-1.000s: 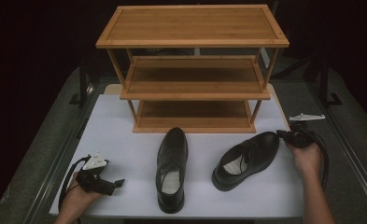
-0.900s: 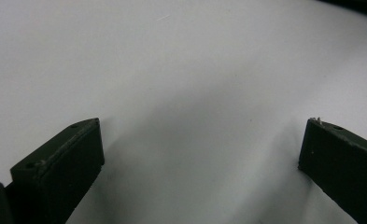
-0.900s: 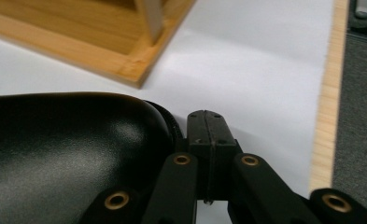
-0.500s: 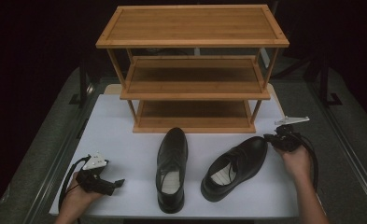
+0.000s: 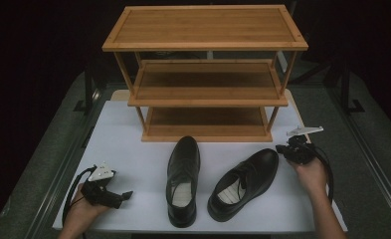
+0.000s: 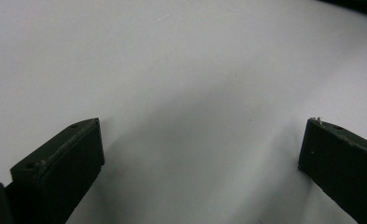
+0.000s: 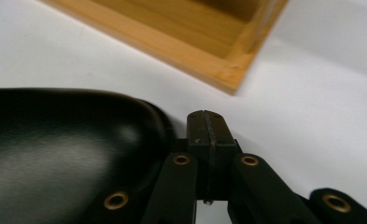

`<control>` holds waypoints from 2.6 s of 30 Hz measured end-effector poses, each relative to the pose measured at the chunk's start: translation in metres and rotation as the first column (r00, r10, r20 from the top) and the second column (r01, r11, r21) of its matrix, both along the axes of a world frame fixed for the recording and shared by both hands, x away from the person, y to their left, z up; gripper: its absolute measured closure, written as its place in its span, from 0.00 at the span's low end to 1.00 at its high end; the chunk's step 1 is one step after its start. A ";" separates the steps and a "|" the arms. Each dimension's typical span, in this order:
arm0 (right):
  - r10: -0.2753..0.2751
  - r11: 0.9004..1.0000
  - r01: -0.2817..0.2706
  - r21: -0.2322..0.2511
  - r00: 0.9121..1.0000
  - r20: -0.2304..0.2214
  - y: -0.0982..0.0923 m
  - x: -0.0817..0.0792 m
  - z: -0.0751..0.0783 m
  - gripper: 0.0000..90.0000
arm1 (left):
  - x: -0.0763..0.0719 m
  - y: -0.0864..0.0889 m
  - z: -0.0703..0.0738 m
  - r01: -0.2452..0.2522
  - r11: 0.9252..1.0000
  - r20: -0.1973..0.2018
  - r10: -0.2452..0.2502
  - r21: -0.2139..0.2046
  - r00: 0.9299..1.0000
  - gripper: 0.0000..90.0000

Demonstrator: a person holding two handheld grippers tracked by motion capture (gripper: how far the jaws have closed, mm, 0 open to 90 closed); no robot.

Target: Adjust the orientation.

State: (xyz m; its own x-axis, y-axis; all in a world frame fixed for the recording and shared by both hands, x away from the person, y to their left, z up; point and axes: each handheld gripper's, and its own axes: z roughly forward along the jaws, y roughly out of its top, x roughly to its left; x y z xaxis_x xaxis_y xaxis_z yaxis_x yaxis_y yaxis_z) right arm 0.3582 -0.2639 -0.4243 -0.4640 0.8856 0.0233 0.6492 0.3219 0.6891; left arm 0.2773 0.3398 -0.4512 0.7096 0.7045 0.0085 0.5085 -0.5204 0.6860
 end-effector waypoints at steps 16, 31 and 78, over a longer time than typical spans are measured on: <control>0.006 0.998 -0.009 0.061 0.999 0.035 -0.014 -0.073 0.011 1.00 | 0.000 0.000 0.000 0.001 1.000 0.000 -0.001 0.002 1.000 0.00; 0.129 0.987 -0.129 0.097 0.992 0.000 0.022 -0.118 -0.007 1.00 | 0.000 0.000 0.000 0.001 1.000 -0.001 -0.001 0.002 1.000 0.00; 0.246 0.968 -0.243 0.066 0.968 -0.048 0.067 -0.082 -0.016 1.00 | 0.000 0.000 0.000 0.001 1.000 -0.001 -0.001 0.002 1.000 0.00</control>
State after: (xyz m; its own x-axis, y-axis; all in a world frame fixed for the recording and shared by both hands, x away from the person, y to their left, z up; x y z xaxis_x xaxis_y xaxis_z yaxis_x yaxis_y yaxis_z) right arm 0.2762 -0.1973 -0.4400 -0.6625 0.7417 0.1043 0.5937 0.4351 0.6769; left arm 0.2773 0.3399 -0.4512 0.7105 0.7037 0.0090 0.5087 -0.5223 0.6844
